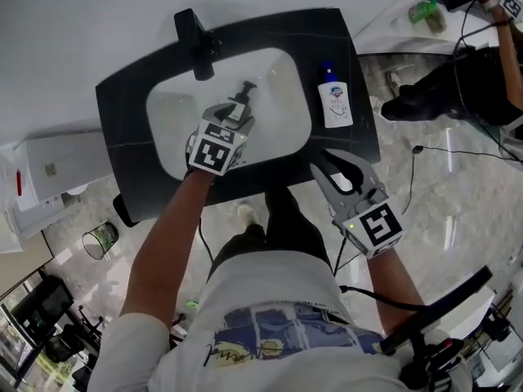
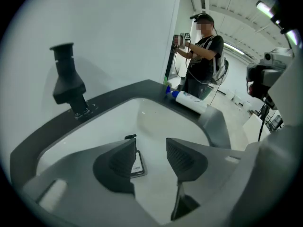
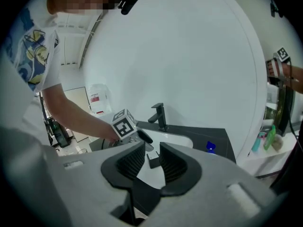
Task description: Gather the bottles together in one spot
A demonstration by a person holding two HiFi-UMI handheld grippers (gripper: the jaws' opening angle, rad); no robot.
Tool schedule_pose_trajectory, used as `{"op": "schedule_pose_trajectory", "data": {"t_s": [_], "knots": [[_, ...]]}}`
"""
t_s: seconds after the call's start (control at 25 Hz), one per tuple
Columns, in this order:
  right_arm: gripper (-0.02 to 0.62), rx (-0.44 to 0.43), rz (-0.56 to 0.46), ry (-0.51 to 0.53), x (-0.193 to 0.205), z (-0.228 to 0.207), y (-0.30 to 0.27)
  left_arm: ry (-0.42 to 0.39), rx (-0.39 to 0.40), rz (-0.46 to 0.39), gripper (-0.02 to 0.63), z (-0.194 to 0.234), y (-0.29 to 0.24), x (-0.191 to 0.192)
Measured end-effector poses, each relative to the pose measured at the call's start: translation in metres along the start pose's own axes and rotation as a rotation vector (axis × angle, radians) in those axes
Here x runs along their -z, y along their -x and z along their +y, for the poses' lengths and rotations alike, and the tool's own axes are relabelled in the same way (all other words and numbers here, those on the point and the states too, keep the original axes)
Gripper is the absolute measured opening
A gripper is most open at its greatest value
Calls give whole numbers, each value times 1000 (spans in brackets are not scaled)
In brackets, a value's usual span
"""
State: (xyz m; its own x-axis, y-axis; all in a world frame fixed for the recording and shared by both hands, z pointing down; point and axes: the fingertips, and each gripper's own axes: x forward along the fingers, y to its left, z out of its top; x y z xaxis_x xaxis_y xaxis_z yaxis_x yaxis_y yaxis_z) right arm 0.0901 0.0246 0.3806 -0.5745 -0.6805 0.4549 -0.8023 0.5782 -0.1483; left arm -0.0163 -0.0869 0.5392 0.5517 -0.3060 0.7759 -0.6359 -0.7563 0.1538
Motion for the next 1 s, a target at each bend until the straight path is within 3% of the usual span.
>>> {"op": "schedule_pose_trajectory", "data": {"t_s": [0.2,0.64,1.0], "knots": [[91,-16,10,-40,1,-17,-12,-11,-51,92,212,32,-53,2],[91,-10,58,-75,17,-45,-23,-67,-87,331,216,65,-129,32],[91,8,107,-102,42,-55,-20,-30,-81,414,192,71,-158,53]]}}
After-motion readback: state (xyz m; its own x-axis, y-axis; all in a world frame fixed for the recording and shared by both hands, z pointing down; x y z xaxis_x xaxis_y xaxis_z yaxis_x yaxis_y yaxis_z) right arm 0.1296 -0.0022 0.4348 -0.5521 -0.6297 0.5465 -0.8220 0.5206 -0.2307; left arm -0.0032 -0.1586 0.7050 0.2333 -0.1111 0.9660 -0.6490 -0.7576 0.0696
